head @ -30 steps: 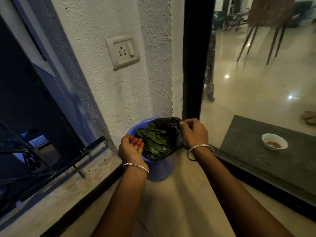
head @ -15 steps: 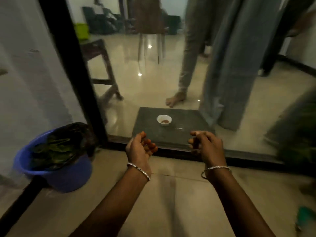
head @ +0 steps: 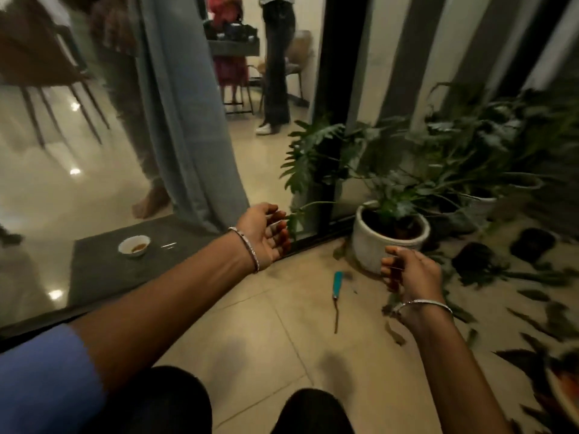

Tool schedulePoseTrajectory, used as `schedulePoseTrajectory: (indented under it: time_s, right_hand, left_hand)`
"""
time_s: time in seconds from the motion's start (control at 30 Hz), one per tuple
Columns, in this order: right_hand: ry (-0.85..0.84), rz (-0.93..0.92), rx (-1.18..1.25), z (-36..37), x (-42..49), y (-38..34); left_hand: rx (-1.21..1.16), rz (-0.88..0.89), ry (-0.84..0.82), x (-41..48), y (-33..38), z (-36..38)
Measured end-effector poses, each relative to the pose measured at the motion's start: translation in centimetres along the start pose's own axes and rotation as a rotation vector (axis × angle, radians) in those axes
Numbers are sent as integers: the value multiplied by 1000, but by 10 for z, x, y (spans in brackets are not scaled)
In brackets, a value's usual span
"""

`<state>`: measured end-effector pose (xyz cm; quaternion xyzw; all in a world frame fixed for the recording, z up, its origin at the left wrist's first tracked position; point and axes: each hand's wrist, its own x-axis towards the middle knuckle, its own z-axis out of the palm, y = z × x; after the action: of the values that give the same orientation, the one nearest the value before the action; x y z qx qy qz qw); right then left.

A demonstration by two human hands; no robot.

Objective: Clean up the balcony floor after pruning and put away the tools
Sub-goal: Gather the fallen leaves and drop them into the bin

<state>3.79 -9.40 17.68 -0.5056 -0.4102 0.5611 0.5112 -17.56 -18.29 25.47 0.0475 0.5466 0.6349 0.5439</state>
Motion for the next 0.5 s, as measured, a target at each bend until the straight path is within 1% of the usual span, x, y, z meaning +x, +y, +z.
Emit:
schedulePoseTrajectory:
  time_s: [0.1, 0.2, 0.27, 0.33, 0.43, 0.5]
  right_hand:
    - [98, -7, 23, -55, -3, -14]
    - [195, -2, 27, -97, -2, -13]
    - [263, 3, 33, -119, 3, -9]
    - [316, 33, 59, -135, 12, 1]
    - [371, 77, 112, -146, 22, 21]
    - [394, 107, 132, -148, 23, 30]
  left_hand:
    - [35, -41, -104, -24, -20, 58]
    - [169, -78, -185, -48, -41, 95]
    - [274, -52, -235, -55, -48, 111]
    - [291, -23, -271, -51, -52, 124]
    - [246, -85, -290, -28, -71, 139]
    - [225, -108, -212, 1, -90, 144]
